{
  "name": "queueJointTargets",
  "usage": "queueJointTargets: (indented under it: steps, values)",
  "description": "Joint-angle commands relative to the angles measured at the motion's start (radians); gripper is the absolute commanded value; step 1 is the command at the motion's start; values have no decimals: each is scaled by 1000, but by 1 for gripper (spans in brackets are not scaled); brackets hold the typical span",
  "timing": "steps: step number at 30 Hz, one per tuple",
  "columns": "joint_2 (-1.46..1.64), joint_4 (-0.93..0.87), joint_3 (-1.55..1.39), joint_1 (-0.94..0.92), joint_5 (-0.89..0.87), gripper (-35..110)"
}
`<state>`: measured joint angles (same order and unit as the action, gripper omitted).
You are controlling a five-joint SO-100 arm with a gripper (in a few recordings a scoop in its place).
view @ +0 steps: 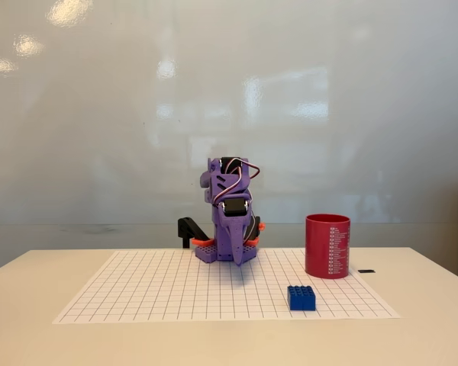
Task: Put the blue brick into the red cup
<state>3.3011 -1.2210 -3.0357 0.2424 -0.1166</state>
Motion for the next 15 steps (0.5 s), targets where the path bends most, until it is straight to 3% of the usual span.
queueJointTargets:
  steps: [1, 10, 15]
  values:
    - [2, -29, 322, -146, 107, -1]
    - [2, -114, 410, -127, 126, -1]
    - [-184, -206, 746, -152, 150, -1]
